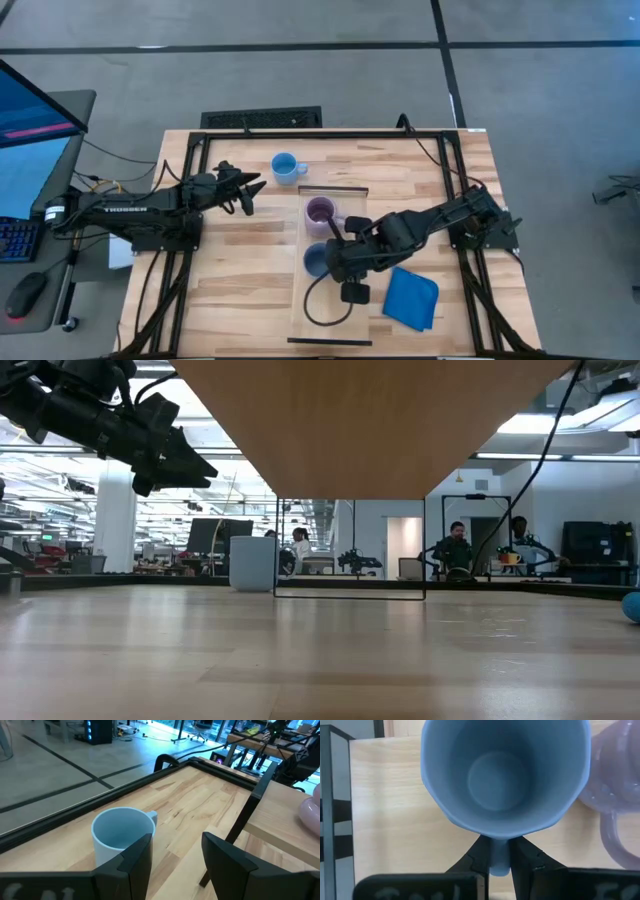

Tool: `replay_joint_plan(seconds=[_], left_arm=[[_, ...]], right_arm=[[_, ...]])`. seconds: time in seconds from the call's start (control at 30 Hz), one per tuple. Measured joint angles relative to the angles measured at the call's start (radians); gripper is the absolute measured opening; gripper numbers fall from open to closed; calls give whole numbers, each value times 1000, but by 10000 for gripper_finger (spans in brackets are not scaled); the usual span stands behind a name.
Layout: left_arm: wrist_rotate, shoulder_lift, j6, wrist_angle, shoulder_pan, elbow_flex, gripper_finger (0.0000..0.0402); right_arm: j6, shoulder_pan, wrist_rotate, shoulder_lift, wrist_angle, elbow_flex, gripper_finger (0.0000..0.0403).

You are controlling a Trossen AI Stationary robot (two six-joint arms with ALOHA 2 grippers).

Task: Stack small to large cups/mugs on shelf
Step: Put the dark blue mug on the shelf

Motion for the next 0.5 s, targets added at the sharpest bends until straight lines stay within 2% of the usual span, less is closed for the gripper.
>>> replay_joint_plan(seconds=[0.5], left_arm=[[9,0,25,0,0,0,162]], right_arm=[[0,-32,-67,5,-2,11,59]])
